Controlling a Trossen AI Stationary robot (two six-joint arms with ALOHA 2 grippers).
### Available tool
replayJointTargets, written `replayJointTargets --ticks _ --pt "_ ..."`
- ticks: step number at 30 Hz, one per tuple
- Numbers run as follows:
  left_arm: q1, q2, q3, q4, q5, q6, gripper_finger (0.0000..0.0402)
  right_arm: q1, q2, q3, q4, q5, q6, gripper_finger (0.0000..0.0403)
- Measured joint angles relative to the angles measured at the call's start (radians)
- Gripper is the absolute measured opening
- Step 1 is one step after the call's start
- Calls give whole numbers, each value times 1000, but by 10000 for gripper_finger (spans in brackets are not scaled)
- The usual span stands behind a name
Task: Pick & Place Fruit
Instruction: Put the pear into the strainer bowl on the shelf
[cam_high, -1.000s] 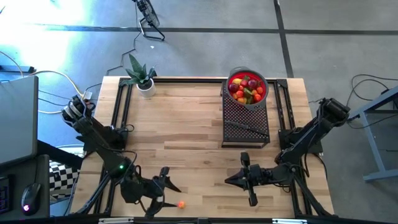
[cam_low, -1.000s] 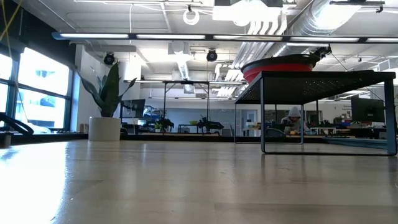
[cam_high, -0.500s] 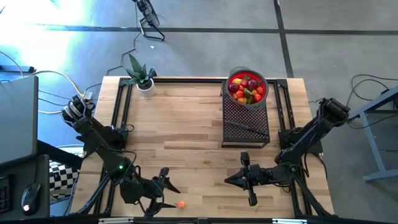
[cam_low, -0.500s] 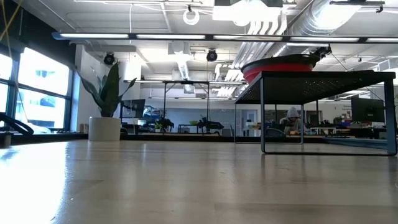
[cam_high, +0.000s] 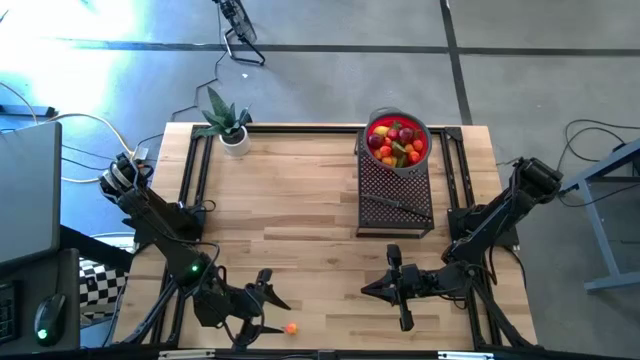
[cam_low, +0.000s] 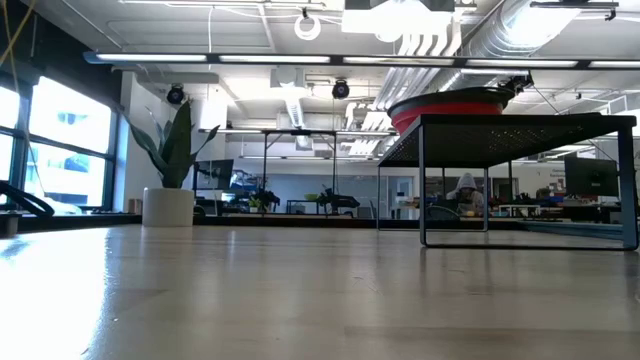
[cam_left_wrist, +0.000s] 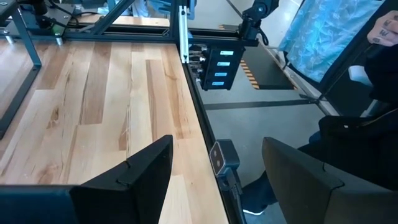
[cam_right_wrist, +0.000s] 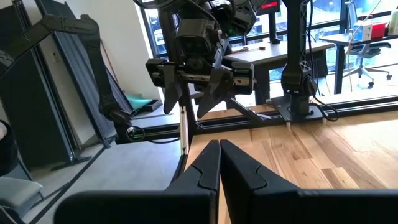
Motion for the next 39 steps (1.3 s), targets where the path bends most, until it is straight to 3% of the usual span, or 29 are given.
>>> replayJointTargets --ticks 22,33,39 --pt "0 0 0 7 11 -29 244 0 0 0 0 -1 -26 4" --pt "0 0 -1 111 10 4 244 0 0 0 0 -1 -26 4" --pt "-10 9 0 151 90 -55 244 0 -1 0 0 -6 -21 4"
